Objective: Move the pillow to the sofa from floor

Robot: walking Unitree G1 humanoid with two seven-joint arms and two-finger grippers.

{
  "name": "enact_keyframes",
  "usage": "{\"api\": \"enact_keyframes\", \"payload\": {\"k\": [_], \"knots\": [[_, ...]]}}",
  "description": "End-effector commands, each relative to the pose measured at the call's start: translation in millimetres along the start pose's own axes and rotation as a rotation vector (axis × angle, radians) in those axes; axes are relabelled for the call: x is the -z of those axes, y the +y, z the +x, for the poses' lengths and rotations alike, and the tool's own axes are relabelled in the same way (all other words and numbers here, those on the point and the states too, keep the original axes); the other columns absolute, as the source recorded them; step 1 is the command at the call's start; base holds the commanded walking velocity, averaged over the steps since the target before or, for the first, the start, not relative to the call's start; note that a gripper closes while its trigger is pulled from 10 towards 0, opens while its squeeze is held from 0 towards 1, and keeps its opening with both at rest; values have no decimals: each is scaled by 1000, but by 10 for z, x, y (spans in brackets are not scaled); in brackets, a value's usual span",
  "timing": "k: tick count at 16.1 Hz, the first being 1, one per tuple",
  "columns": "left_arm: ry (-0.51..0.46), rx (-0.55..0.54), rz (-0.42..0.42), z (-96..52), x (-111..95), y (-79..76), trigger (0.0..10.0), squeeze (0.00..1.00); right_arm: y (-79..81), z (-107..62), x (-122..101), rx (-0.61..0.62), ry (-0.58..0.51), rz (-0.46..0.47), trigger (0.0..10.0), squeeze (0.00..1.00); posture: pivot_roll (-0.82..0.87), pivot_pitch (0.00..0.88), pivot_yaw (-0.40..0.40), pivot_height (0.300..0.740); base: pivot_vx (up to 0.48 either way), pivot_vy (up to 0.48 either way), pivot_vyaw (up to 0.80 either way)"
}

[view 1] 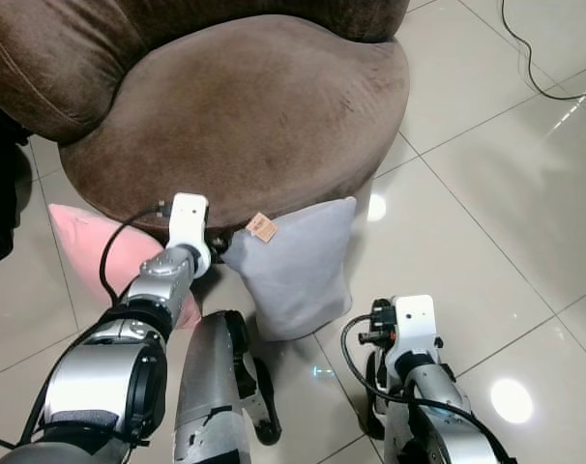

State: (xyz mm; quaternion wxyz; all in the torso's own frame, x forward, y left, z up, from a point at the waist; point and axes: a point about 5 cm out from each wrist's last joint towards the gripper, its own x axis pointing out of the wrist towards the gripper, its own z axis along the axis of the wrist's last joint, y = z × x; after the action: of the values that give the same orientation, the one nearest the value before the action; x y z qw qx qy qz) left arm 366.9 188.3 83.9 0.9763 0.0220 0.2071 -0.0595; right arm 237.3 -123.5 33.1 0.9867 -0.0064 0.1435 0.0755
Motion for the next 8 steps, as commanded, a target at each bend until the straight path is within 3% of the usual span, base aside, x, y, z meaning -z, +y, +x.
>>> {"api": "enact_keyframes", "payload": {"k": [1, 6, 8], "knots": [[51, -10, 2, -29, 127, 58, 10000, 1000, 17, -68, 137, -1, 55, 0, 10000, 0, -224, 338, 109, 569, 0, 0, 0], [105, -8, -5, -39, 208, 62, 10000, 1000, 50, -136, 170, 1, 65, 6, 10000, 0, -248, 351, 117, 569, 0, 0, 0], [119, 12, 29, -35, 222, 29, 10000, 1000, 59, -169, 194, 11, 71, 13, 10000, 0, -256, 357, 125, 569, 0, 0, 0]]}}
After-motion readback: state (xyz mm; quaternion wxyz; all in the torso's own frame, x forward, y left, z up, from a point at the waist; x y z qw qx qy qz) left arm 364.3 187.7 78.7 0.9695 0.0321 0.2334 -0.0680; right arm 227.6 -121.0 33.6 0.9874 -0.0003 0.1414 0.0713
